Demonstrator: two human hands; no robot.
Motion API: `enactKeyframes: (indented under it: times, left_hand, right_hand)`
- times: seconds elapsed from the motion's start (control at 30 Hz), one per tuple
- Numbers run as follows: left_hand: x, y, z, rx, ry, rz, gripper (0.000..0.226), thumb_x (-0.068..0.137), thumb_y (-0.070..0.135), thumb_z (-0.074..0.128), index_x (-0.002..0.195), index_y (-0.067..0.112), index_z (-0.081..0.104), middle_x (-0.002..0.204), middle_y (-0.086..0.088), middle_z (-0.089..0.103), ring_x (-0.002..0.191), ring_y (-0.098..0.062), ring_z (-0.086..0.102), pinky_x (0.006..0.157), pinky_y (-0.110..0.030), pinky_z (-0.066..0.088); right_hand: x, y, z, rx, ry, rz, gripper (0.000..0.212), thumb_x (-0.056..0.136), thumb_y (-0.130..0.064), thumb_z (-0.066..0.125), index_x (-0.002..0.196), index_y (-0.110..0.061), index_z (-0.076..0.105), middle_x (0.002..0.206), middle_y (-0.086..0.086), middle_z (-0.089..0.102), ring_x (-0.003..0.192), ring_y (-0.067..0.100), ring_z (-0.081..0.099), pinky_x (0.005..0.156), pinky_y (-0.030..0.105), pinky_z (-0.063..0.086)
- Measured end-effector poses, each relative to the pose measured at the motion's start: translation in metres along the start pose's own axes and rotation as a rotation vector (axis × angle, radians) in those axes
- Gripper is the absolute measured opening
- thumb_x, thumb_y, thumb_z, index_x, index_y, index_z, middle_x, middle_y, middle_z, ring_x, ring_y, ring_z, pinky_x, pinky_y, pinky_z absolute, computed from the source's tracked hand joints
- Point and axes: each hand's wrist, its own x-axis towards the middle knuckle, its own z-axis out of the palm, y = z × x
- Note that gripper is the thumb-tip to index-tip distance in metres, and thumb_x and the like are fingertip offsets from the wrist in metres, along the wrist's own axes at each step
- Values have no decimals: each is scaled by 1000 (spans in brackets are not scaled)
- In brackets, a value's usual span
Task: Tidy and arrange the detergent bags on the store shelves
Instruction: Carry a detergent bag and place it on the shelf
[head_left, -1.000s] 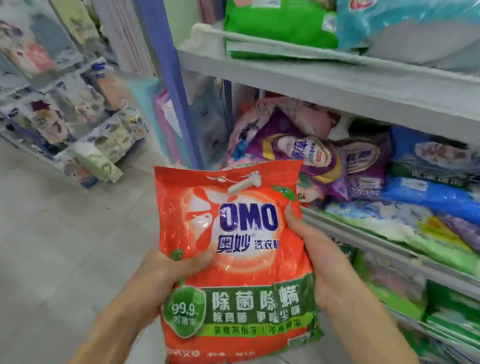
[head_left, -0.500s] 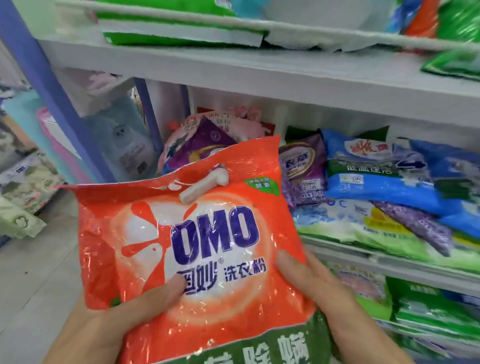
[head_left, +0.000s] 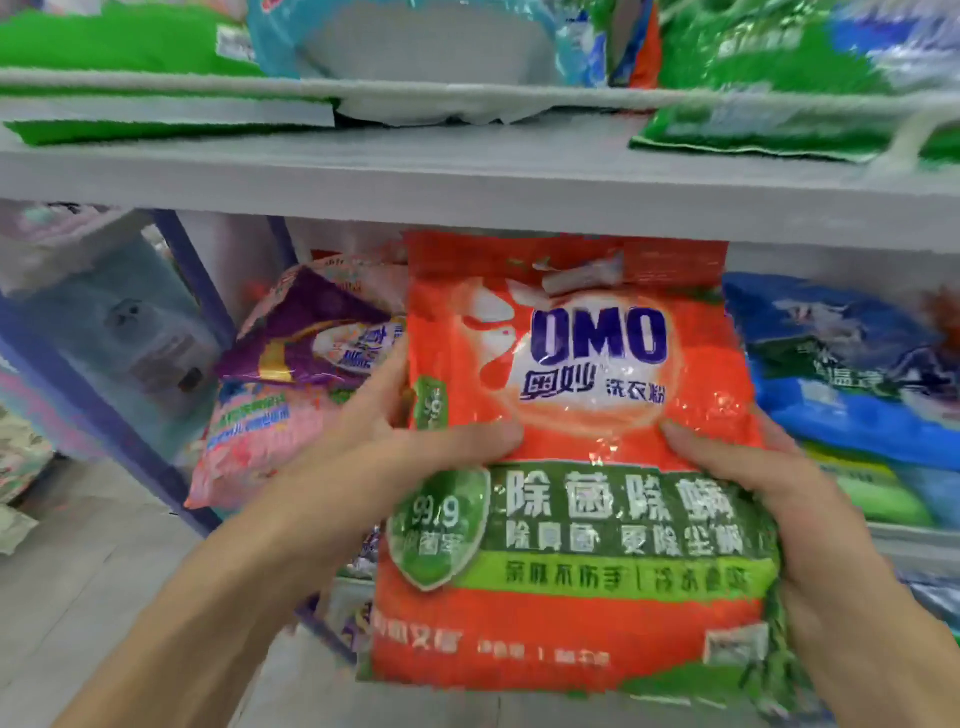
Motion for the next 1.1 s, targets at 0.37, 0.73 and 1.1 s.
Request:
enactKeyframes:
  times: [0.37,0.73,1.1]
  left_hand:
    - [86,-7,50,-48,439,-3,52,77,20,89,121,30,63,104,5,76,84,-20,78,72,-38,64]
    - [132,-36,59,525,646,298,17,99,24,65,110,18,77,113,-1,74,89,-7,60,82,-17,46]
    - [88,-54,43,711,408,335,35,104,31,55,137,24,64,156,-2,47,152,-14,28,115,-11,15]
  right_hand:
    - [95,-77,-12,-333,89,-47,29,80,-30,78,101,-10,75,86,9,79,66,24,74,69,40,64]
    - [102,-17,-8,-1278,498,-424,73,86,-82,42,145,-39,41,148,6,51,118,43,59,91,54,54]
    - [91,4,16,-1188,557,-732,46,97,-46,47,130,-19,64,142,9,59,134,38,47,109,53,43]
